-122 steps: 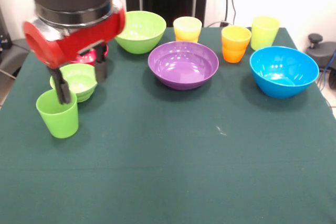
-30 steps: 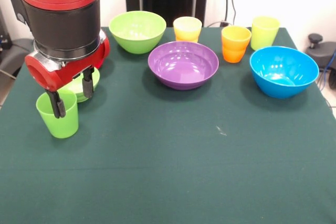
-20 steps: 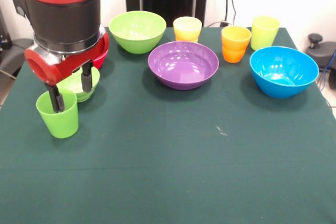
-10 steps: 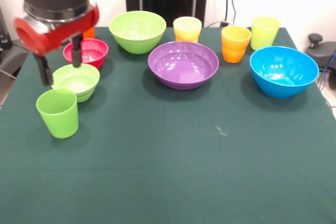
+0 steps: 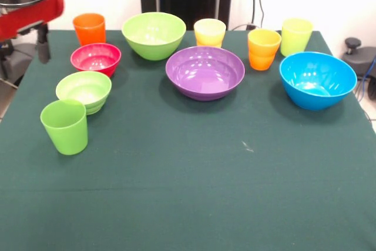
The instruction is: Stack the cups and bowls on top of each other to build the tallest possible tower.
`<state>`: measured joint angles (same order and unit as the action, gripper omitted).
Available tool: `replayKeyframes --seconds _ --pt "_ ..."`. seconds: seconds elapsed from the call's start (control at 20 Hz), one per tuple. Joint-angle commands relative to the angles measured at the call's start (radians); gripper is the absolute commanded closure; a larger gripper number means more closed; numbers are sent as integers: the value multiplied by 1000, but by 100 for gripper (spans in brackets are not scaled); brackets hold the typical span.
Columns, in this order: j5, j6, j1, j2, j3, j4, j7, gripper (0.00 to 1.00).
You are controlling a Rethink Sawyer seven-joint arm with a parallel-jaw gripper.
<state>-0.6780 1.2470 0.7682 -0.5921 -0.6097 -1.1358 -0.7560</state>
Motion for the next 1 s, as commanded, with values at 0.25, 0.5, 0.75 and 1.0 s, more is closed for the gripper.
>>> replayKeyframes --seconds 0.25,0.5,0.75,1.0 --pt "-46 -81 -4 39 4 -117 148 0" --pt "-30 -107 -9 27 1 -151 104 0" --pt "-12 -114 -13 5 0 -182 72 0" --pt "-8 -134 -19 11 -2 -195 49 0"
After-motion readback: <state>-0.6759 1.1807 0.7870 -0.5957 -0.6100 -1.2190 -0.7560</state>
